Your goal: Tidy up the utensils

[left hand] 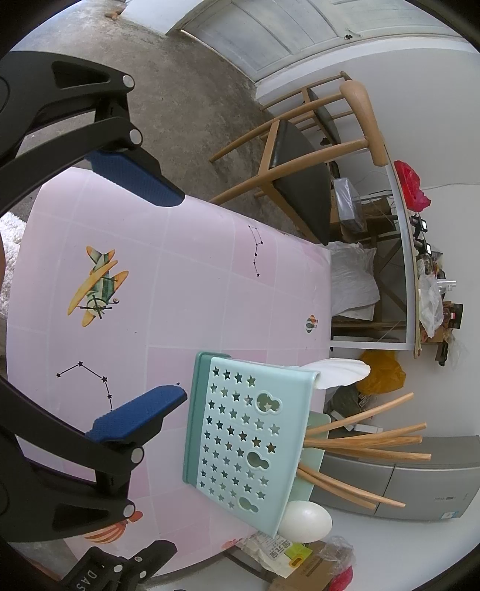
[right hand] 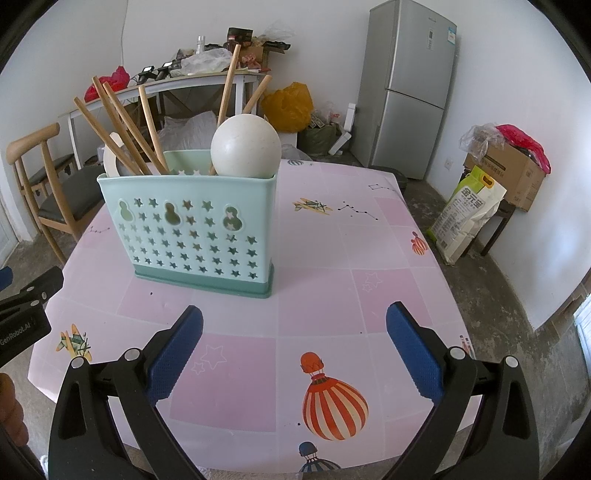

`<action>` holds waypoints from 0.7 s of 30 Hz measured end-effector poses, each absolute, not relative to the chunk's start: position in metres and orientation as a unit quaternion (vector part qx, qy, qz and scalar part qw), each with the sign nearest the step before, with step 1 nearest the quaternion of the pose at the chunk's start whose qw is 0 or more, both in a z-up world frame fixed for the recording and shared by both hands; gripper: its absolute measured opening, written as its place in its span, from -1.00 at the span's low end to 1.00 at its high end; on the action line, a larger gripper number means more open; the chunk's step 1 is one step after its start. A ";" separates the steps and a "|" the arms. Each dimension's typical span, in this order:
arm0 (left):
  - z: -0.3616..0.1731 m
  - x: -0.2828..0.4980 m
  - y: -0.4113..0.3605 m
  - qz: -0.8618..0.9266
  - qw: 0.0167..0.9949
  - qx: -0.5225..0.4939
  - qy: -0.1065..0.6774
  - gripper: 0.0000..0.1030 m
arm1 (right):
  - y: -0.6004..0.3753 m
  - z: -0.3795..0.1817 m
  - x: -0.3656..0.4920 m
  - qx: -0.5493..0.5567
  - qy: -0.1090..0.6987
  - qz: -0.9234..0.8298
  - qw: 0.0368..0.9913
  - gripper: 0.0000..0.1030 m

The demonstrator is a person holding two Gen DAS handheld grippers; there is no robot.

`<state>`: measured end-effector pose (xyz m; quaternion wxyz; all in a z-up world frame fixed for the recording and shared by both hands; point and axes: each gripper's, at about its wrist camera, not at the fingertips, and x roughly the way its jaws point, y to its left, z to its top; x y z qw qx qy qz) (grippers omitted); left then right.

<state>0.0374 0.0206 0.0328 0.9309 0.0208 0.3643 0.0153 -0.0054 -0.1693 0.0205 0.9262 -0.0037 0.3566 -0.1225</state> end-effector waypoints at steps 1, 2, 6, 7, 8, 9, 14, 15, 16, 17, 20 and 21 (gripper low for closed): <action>0.033 0.037 0.021 0.015 0.931 0.021 0.364 0.82 | -0.169 0.021 -0.005 -0.004 0.357 -0.123 0.926 0.88; 0.033 0.037 0.021 0.016 0.931 0.020 0.364 0.82 | -0.169 0.020 -0.005 -0.004 0.357 -0.123 0.926 0.88; 0.033 0.037 0.021 0.015 0.931 0.021 0.365 0.82 | -0.169 0.020 -0.005 -0.004 0.357 -0.122 0.926 0.88; 0.033 0.038 0.021 0.015 0.931 0.021 0.364 0.82 | -0.170 0.021 -0.005 -0.004 0.357 -0.122 0.926 0.88; 0.033 0.038 0.021 0.015 0.931 0.021 0.364 0.82 | -0.170 0.021 -0.005 -0.004 0.357 -0.122 0.926 0.88; 0.033 0.038 0.021 0.015 0.931 0.021 0.364 0.82 | -0.169 0.021 -0.005 -0.003 0.357 -0.123 0.926 0.88; 0.032 0.038 0.021 0.015 0.931 0.021 0.365 0.82 | -0.169 0.020 -0.005 -0.003 0.357 -0.123 0.926 0.88; 0.033 0.037 0.020 0.015 0.931 0.021 0.365 0.82 | -0.169 0.021 -0.005 -0.003 0.358 -0.123 0.926 0.88; 0.032 0.038 0.021 0.015 0.931 0.021 0.365 0.82 | -0.168 0.022 -0.006 -0.002 0.358 -0.123 0.926 0.88; 0.032 0.038 0.021 0.015 0.931 0.021 0.365 0.82 | -0.168 0.023 -0.006 -0.002 0.357 -0.124 0.926 0.88; 0.032 0.037 0.019 0.014 0.930 0.021 0.366 0.82 | -0.168 0.022 -0.006 -0.002 0.358 -0.124 0.926 0.88; 0.032 0.037 0.019 0.014 0.931 0.021 0.365 0.82 | -0.168 0.022 -0.006 -0.002 0.357 -0.124 0.926 0.88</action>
